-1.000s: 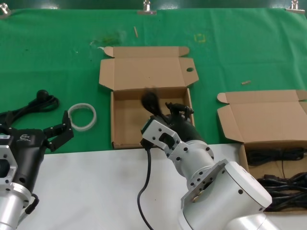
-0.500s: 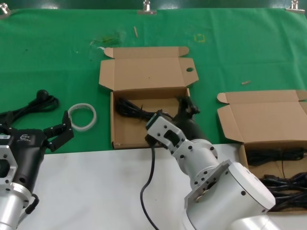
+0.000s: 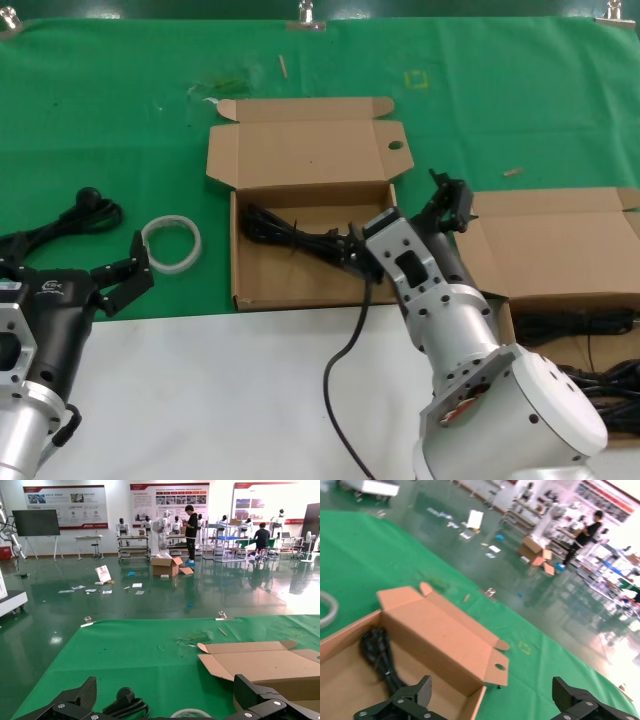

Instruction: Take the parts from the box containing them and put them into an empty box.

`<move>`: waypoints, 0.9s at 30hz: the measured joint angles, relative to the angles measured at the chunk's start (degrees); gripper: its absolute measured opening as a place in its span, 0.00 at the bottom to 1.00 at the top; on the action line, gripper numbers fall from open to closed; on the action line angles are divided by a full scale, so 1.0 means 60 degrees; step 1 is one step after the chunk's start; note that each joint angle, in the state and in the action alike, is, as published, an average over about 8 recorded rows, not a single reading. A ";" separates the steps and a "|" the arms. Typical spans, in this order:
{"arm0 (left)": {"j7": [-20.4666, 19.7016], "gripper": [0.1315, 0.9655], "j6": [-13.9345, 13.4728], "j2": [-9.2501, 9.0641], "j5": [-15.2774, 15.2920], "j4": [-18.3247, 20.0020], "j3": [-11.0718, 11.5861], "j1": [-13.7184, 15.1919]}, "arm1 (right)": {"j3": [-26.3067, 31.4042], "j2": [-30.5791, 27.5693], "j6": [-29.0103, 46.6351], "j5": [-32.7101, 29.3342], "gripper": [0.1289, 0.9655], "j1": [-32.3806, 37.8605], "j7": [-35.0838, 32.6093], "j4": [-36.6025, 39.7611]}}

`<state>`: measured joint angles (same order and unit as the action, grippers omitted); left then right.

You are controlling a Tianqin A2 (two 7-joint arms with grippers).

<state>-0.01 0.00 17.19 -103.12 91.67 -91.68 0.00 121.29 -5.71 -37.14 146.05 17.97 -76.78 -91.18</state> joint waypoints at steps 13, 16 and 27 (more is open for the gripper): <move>0.0000 1.00 0.0000 0.0000 -0.0002 0.0000 0.0000 0.0000 | -0.1087 0.0000 0.1364 -0.1576 0.93 -0.0660 0.2811 -0.0018; 0.0000 1.00 0.0000 0.0000 -0.0002 0.0000 0.0000 0.0000 | -0.1338 0.0000 0.1678 -0.1939 0.96 -0.0812 0.3460 -0.0022; 0.0000 1.00 0.0000 0.0000 -0.0001 0.0000 0.0000 0.0000 | -0.2255 0.0000 0.2829 -0.3269 1.00 -0.1369 0.5845 -0.0037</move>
<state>-0.01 0.00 17.19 -103.12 91.67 -91.68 0.00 107.75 -5.71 -20.17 126.44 9.76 -41.71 -91.41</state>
